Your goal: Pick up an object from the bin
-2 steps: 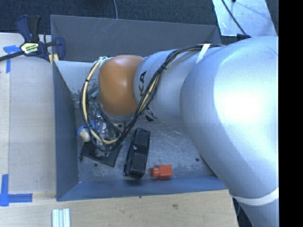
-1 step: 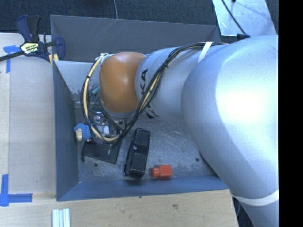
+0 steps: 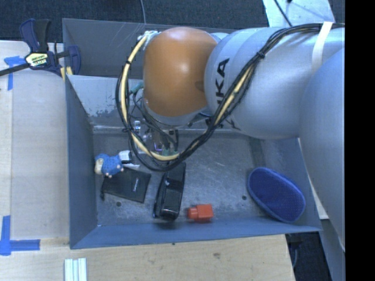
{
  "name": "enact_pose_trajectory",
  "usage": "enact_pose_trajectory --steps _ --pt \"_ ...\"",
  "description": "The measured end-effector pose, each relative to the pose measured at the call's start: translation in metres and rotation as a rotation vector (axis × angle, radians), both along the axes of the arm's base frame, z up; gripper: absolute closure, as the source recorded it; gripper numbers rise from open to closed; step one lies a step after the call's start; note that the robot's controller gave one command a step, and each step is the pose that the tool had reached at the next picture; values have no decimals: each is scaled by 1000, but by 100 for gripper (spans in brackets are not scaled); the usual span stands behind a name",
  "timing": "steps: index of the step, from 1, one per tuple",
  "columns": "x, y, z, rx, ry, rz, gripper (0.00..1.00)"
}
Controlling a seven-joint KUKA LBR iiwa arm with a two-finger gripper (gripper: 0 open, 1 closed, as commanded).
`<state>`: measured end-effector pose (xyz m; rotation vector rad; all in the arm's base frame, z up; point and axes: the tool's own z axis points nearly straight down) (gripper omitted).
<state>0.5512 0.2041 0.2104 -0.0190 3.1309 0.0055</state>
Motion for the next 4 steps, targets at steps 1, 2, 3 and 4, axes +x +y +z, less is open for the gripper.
enact_pose_trajectory --steps 1,2,3,4 --pt "-53 1 -55 -6 12 547 100" --pt "-52 1 -53 -6 9 544 0" --pt "-11 -36 -131 -6 12 467 0" --pt "-11 -34 -127 -5 8 471 100"
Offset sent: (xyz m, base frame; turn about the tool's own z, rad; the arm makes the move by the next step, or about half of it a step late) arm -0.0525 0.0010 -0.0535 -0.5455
